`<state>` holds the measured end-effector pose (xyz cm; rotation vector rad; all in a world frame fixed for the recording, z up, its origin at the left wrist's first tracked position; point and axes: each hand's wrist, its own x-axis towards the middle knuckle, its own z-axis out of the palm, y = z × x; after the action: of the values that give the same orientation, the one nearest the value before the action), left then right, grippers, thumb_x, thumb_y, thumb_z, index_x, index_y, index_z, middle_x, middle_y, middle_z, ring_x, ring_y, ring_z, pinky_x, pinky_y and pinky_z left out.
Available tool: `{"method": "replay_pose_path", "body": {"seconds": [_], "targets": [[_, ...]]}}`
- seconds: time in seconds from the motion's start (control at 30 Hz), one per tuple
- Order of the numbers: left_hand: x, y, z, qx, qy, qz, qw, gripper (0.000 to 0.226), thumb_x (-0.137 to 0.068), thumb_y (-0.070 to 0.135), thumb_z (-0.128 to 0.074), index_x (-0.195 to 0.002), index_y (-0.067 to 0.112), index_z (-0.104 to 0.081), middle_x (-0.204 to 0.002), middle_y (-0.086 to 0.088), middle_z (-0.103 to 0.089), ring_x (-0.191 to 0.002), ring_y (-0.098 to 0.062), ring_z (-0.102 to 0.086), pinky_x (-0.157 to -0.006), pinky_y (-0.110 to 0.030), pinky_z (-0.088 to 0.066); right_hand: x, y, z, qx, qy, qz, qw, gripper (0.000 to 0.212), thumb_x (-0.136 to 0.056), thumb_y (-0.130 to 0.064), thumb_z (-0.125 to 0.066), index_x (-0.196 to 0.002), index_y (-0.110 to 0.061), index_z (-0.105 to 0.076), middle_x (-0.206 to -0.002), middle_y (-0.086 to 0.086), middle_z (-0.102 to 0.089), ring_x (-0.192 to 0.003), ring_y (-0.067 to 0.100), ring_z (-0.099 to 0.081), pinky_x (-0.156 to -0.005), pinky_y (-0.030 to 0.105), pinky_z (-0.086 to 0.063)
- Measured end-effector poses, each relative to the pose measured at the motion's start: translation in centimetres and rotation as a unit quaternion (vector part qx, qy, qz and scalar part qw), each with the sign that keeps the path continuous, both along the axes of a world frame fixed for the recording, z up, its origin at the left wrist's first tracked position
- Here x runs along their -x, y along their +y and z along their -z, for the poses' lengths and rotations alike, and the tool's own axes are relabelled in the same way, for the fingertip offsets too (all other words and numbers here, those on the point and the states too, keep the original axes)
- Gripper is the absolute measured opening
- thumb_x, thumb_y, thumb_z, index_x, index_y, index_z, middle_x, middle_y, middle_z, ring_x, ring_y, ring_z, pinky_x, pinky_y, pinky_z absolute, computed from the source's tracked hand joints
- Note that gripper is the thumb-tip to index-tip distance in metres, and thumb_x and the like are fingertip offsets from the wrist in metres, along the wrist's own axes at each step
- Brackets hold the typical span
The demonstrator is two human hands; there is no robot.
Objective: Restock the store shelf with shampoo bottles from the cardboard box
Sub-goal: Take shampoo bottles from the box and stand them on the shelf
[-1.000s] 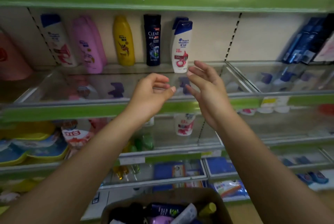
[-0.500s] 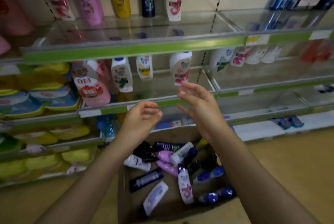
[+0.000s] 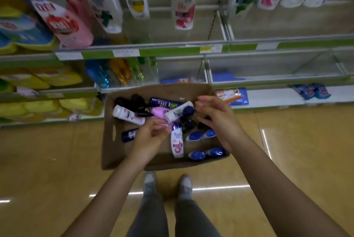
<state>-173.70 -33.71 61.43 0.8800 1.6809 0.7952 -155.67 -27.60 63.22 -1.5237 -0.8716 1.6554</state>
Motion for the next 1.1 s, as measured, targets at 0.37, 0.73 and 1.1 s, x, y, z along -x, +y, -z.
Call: {"method": "replay_pose_path", "body": {"seconds": [0.37, 0.73, 1.1], "targets": [[-3.4, -2.6, 8.5, 0.098, 0.062, 0.054, 0.992, 0.015, -0.088, 0.014, -0.065, -0.101, 0.02, -0.061, -0.093, 0.008, -0.063, -0.091, -0.004, -0.058, -0.07, -0.009, -0.039, -3.9, -1.5, 9.7, 0.111, -0.127, -0.005, 0.986, 0.018, -0.093, -0.01, -0.058, -0.104, -0.021, -0.065, -0.112, 0.003, -0.065, -0.109, 0.019, -0.059, -0.093, 0.036, -0.051], [-0.9, -3.7, 12.8, 0.162, 0.093, 0.072, 0.98, 0.017, -0.092, 0.017, -0.058, -0.109, 0.019, -0.06, -0.096, 0.008, -0.059, -0.085, 0.004, -0.051, -0.067, -0.008, -0.036, -1.6, -0.2, 19.9, 0.072, -0.321, -0.202, 0.922, 0.044, -0.087, -0.01, -0.066, -0.128, -0.017, -0.053, -0.126, 0.003, -0.056, -0.118, 0.021, -0.053, -0.104, 0.04, -0.044], [0.3, -6.0, 14.2, 0.188, 0.091, 0.066, 0.976, 0.014, -0.093, 0.015, -0.057, -0.103, 0.022, -0.061, -0.094, 0.016, -0.058, -0.09, 0.004, -0.054, -0.069, -0.009, -0.04, -1.1, 0.2, 24.0, 0.04, -0.388, -0.262, 0.883, 0.038, -0.085, -0.001, -0.063, -0.118, -0.018, -0.055, -0.124, 0.005, -0.06, -0.117, 0.024, -0.055, -0.098, 0.035, -0.044]]}}
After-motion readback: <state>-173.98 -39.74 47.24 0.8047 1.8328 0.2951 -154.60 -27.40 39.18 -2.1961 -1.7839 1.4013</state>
